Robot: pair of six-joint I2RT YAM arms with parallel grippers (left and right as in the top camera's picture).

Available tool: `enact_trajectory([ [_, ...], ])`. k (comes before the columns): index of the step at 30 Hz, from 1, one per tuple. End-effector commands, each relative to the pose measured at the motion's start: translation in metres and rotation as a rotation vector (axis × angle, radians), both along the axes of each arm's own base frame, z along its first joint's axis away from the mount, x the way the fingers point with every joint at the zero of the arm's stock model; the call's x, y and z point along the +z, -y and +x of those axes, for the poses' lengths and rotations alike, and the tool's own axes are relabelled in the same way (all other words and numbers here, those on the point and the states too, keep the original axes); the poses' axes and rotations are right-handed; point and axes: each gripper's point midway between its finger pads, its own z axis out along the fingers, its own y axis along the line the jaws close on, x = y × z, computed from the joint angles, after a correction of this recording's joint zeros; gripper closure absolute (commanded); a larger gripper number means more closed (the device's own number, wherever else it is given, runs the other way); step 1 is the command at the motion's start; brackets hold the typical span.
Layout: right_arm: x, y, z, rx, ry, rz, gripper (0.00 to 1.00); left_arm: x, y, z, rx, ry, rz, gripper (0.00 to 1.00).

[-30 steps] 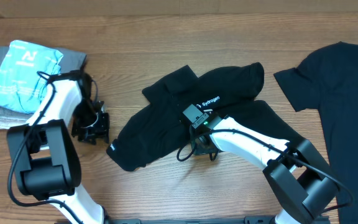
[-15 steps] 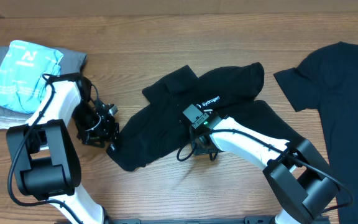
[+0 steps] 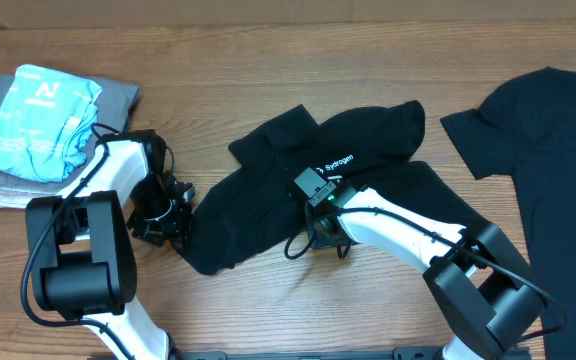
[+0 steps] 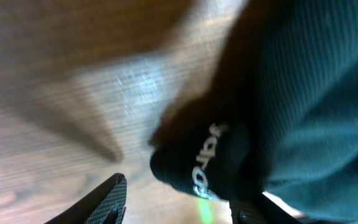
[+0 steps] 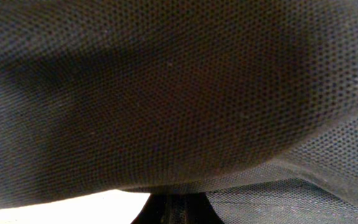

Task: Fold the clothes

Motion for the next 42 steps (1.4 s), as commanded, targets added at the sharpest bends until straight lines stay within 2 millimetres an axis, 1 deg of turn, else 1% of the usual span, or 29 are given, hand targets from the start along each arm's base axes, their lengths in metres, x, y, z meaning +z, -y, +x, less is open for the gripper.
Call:
enact_trajectory([
  [1, -0.012, 0.009, -0.009, -0.012, -0.042, -0.032, 0.95, -0.006, -0.003, 0.0, -0.028, 0.012, 0.023, 0.44],
  [4, -0.012, 0.009, -0.009, -0.012, -0.042, -0.032, 0.95, -0.008, -0.003, 0.006, -0.013, 0.034, 0.029, 0.44],
  [9, -0.012, 0.009, -0.009, -0.012, -0.041, -0.031, 0.95, -0.009, 0.003, 0.011, 0.006, 0.059, -0.001, 0.45],
  [13, -0.012, 0.009, -0.009, -0.012, -0.041, -0.031, 0.95, -0.01, 0.011, 0.018, 0.022, 0.087, -0.048, 0.51],
  [15, -0.012, 0.009, -0.009, -0.012, -0.041, -0.031, 0.95, -0.01, 0.013, 0.019, 0.025, 0.092, -0.056, 0.59],
  [17, -0.012, 0.009, -0.009, -0.012, -0.041, -0.031, 0.95, -0.01, 0.013, 0.019, 0.025, 0.092, -0.056, 0.7],
  [20, -0.012, 0.009, -0.009, -0.012, -0.041, -0.031, 0.95, -0.011, 0.012, 0.02, 0.026, 0.094, -0.055, 0.92],
  [21, -0.012, 0.009, -0.009, -0.011, -0.041, -0.031, 0.95, -0.011, 0.012, 0.02, 0.04, 0.095, -0.05, 0.96],
  [26, -0.012, 0.009, -0.009, -0.012, -0.041, -0.031, 0.96, -0.008, 0.017, 0.028, 0.112, 0.11, -0.055, 0.96],
  [28, -0.011, 0.009, -0.009, -0.012, -0.041, -0.031, 0.96, -0.002, 0.016, 0.033, 0.138, 0.113, -0.046, 0.96],
  [30, -0.006, 0.009, -0.009, -0.012, -0.033, -0.023, 0.96, 0.011, 0.016, 0.038, 0.166, 0.106, -0.038, 0.96],
  [32, 0.005, 0.007, -0.007, -0.016, -0.011, -0.003, 0.96, 0.024, 0.016, 0.043, 0.191, 0.1, -0.032, 0.96],
  [34, 0.026, 0.005, -0.004, -0.033, 0.031, 0.037, 0.96, 0.041, 0.023, 0.052, 0.232, 0.105, -0.062, 0.96],
  [36, 0.052, 0.005, -0.004, -0.033, 0.079, 0.081, 0.96, 0.061, 0.034, 0.062, 0.285, 0.111, -0.118, 0.96],
  [38, 0.084, 0.009, -0.008, -0.042, 0.133, 0.133, 0.96, 0.084, 0.045, 0.068, 0.309, 0.107, -0.184, 0.96],
  [42, 0.146, 0.03, -0.02, -0.09, 0.238, 0.232, 0.96, 0.131, 0.055, 0.077, 0.313, 0.131, -0.239, 0.96],
])
